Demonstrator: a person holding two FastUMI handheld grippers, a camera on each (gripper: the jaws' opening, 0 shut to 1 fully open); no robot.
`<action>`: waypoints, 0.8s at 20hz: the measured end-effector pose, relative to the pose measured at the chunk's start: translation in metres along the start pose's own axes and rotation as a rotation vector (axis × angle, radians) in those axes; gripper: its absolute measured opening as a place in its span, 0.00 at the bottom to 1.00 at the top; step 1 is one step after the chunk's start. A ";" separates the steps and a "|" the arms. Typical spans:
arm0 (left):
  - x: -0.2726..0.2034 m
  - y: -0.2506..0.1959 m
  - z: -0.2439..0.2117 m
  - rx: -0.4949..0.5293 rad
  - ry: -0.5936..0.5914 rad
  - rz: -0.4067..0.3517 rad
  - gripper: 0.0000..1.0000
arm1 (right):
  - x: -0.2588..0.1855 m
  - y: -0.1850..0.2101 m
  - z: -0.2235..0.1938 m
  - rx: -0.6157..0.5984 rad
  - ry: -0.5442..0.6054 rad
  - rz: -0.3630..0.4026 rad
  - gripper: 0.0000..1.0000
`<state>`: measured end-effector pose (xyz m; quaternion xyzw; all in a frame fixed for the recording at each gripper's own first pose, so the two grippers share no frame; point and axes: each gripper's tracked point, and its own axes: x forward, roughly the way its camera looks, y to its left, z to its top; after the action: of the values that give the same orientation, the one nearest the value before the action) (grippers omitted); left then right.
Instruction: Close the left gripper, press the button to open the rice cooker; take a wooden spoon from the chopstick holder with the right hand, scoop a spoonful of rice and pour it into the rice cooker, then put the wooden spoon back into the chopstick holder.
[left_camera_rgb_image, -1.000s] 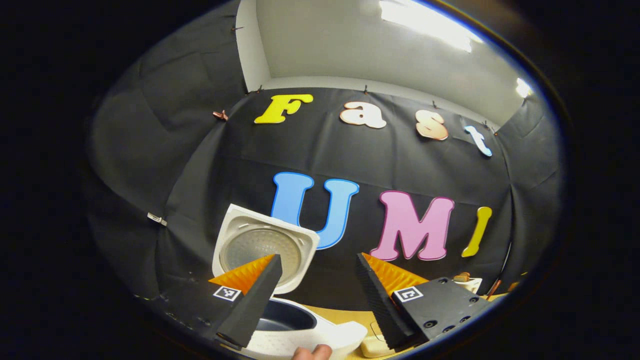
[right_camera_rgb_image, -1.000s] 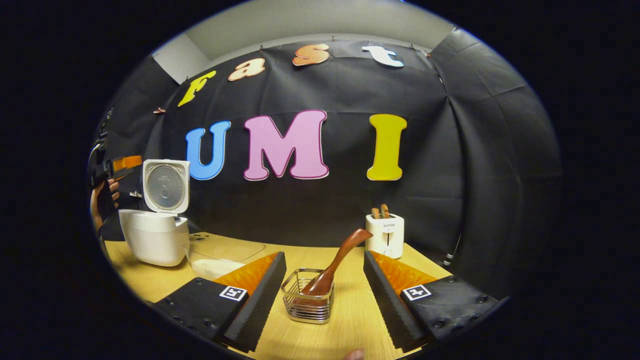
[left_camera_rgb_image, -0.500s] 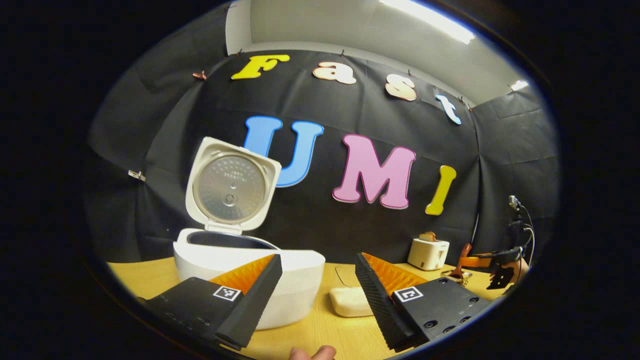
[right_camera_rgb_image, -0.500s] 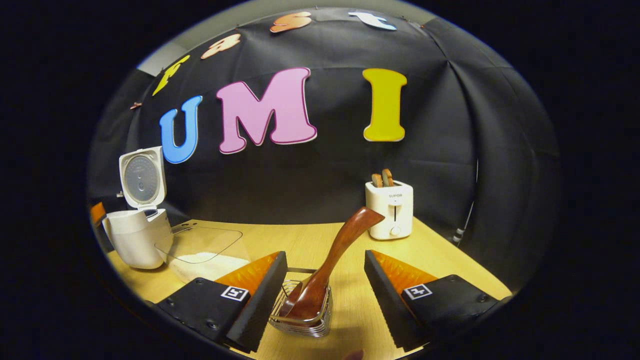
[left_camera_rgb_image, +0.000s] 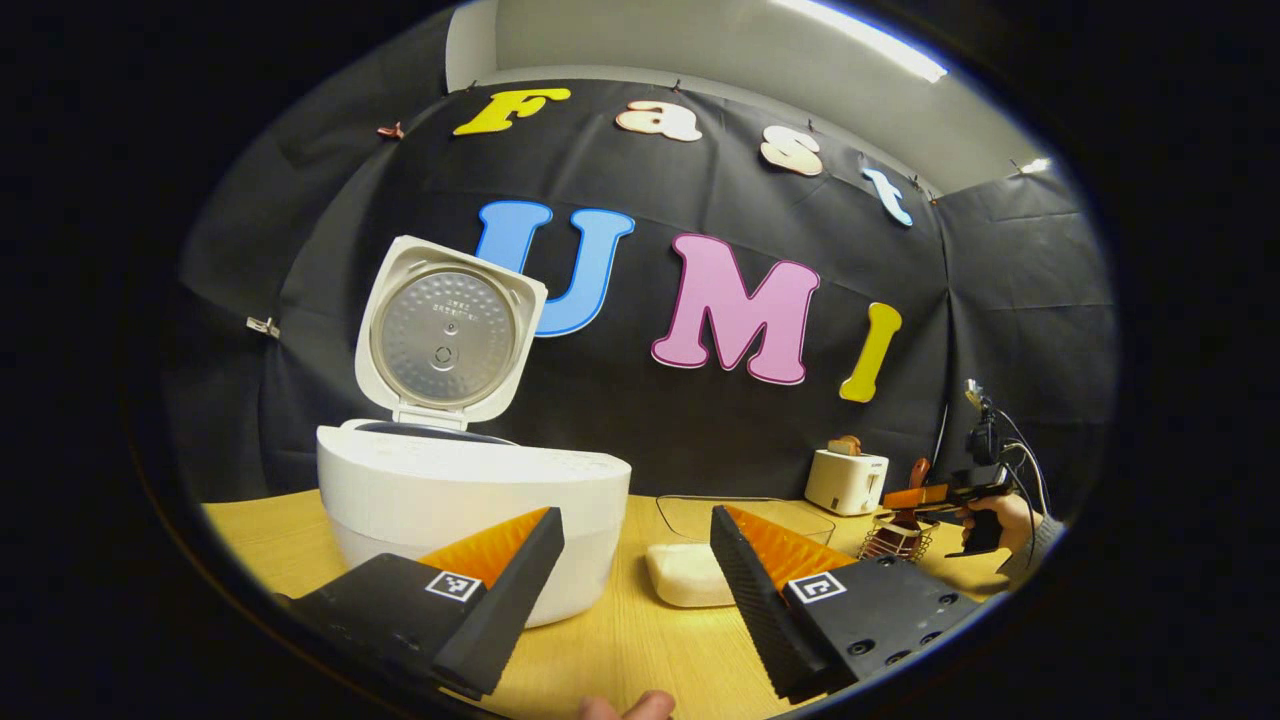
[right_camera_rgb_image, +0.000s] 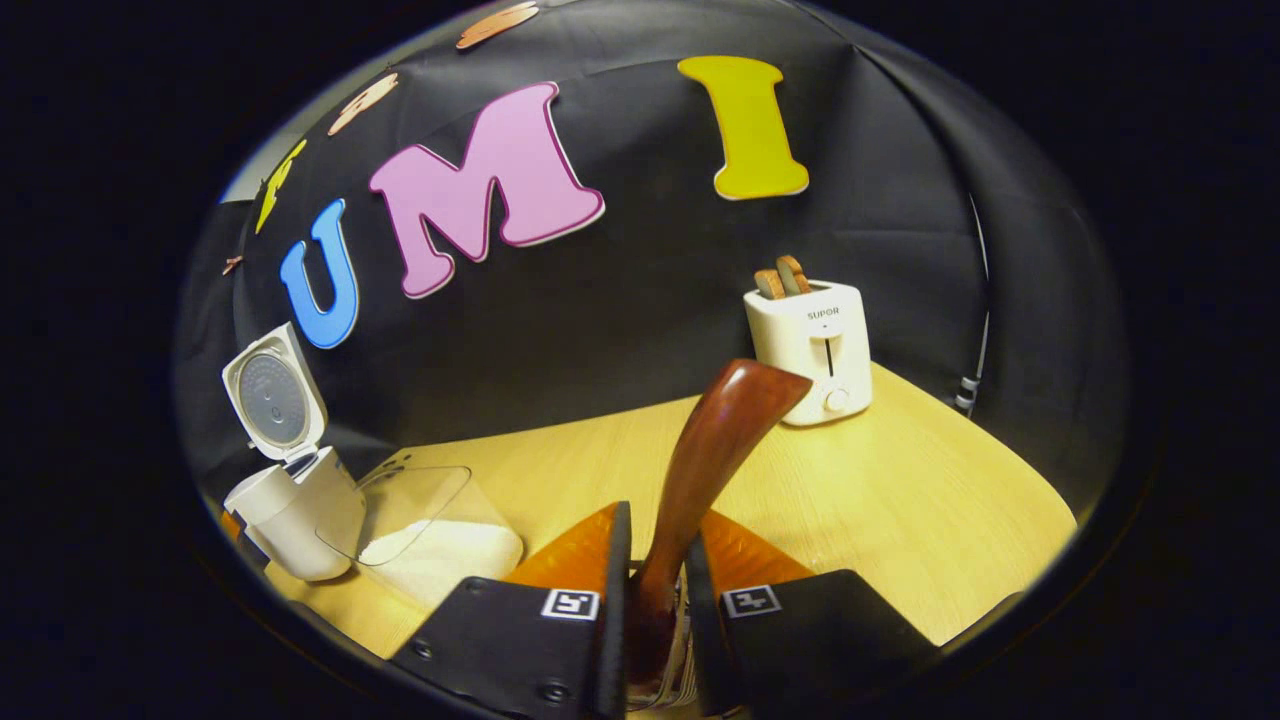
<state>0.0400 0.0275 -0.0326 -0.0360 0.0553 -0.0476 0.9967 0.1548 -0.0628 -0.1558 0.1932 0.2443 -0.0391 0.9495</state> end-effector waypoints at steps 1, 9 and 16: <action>-0.001 -0.001 0.004 -0.001 -0.005 -0.003 0.95 | 0.003 0.004 0.000 0.031 0.002 0.017 0.28; -0.002 0.009 0.027 -0.026 -0.035 0.020 0.95 | -0.024 0.029 0.061 -0.067 -0.151 0.005 0.19; 0.001 0.032 0.049 -0.094 -0.038 0.098 0.95 | -0.034 0.124 0.122 -0.157 -0.267 0.089 0.19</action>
<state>0.0494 0.0623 0.0130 -0.0807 0.0401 0.0044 0.9959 0.2005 0.0037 0.0022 0.1219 0.1095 -0.0032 0.9865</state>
